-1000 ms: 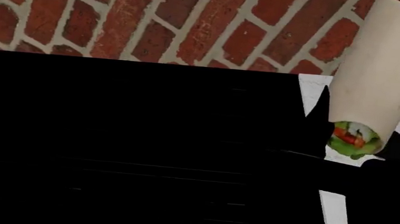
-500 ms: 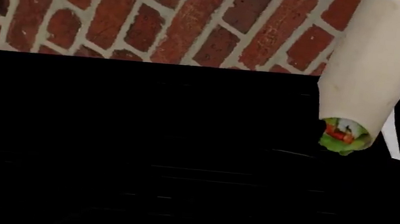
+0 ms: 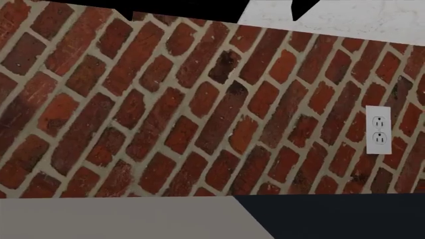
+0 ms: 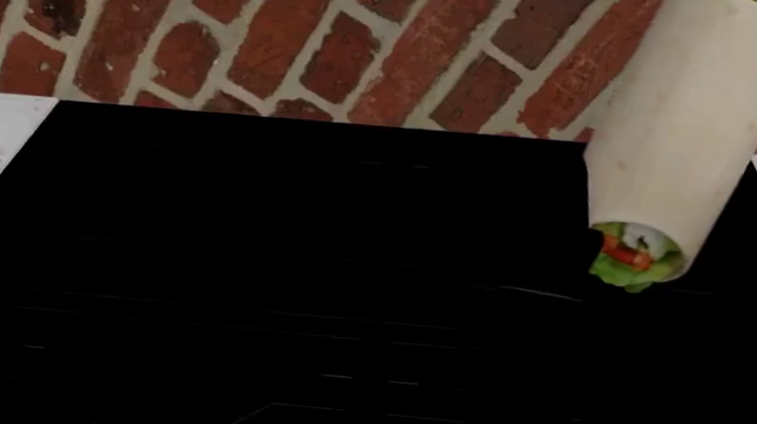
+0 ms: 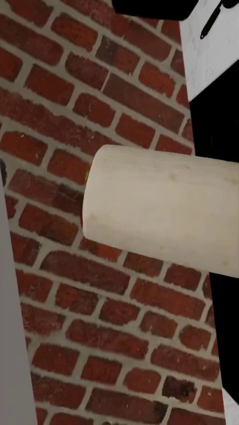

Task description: Pick the burrito from the counter and place it in the microwave.

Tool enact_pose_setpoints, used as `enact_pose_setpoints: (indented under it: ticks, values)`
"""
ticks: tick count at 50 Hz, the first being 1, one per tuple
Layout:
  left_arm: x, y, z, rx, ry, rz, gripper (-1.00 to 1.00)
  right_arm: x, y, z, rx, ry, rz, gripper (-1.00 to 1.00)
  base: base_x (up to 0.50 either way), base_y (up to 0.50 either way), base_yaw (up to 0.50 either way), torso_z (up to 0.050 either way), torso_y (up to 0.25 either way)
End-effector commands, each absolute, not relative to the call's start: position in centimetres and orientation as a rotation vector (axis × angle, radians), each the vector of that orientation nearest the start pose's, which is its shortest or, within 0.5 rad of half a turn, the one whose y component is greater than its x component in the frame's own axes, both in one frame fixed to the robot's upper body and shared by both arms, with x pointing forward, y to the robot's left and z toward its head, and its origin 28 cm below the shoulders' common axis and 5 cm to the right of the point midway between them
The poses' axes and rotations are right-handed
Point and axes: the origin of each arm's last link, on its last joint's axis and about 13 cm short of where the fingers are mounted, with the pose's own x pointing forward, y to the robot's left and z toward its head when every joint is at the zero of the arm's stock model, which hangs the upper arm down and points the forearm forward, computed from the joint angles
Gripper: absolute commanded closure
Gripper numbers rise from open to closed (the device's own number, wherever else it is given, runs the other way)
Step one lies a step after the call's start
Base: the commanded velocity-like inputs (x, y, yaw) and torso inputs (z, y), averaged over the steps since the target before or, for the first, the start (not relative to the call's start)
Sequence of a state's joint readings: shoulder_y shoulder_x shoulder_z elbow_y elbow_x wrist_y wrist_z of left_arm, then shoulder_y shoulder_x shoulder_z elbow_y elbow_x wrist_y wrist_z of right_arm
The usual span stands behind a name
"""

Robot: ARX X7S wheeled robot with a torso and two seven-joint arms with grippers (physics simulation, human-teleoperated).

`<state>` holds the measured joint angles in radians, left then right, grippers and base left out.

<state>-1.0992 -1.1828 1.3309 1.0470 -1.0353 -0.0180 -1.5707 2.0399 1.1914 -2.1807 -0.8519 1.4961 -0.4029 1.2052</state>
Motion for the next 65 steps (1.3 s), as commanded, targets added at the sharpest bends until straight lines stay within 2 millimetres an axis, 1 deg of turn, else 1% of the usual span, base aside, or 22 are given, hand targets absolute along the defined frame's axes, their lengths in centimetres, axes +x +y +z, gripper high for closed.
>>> enact_pose_setpoints:
  ticks: [1,15,28,30,36,37,42,48,54,60,65]
  values:
    - [13.2,21.4,22.6,-0.011,-0.278,0.172,-1.0,16.8,-12.0,27.9,0.12,-0.161,0.036,1.0,0.0,0.0,0.0,0.0,0.0]
    - [13.3,21.3,22.4,-0.013,-0.277,0.172,-1.0,16.7,-11.7,28.2,0.076,-0.193,0.035,1.0,0.0,0.0,0.0,0.0,0.001]
    - [13.2,21.3,22.4,-0.014,-0.277,0.173,-1.0,16.6,-11.7,28.2,0.082,-0.193,0.042,1.0,0.0,0.41,0.0,0.0,0.0]
    - [13.2,21.3,22.4,-0.014,-0.276,0.173,-1.0,16.7,-11.7,28.1,0.072,-0.188,0.019,1.0,0.0,0.36,0.0,0.0,0.0]
    - [13.2,21.4,22.5,-0.012,-0.276,0.173,-1.0,16.7,-11.7,28.1,0.074,-0.19,0.025,1.0,0.0,0.17,0.0,0.0,0.0]
    - [13.2,21.4,22.5,-0.01,-0.275,0.174,-1.0,16.8,-11.7,28.1,0.1,-0.186,0.033,1.0,0.0,0.0,0.0,0.0,0.0]
    - [13.2,21.4,22.5,-0.012,-0.275,0.174,-1.0,16.7,-11.8,28.3,0.05,-0.203,0.009,1.0,0.0,0.0,0.0,0.0,0.002]
    - [13.3,21.4,22.6,-0.012,-0.276,0.172,-1.0,16.4,-11.8,28.8,0.029,-0.228,0.016,1.0,0.0,0.0,0.0,0.0,0.0]
    - [13.3,21.4,22.7,-0.012,-0.28,0.175,-1.0,15.3,-11.7,29.6,0.003,-0.276,0.026,1.0,0.0,0.0,0.0,0.0,0.0]
    - [13.4,21.1,22.5,-0.011,-0.276,0.171,-1.0,14.5,-11.4,30.6,-0.019,-0.315,0.057,1.0,0.0,0.0,0.0,0.0,0.0]
    - [13.3,21.1,22.5,-0.009,-0.27,0.17,-1.0,13.8,-11.4,31.8,-0.031,-0.346,0.074,1.0,0.0,0.0,0.0,0.0,0.002]
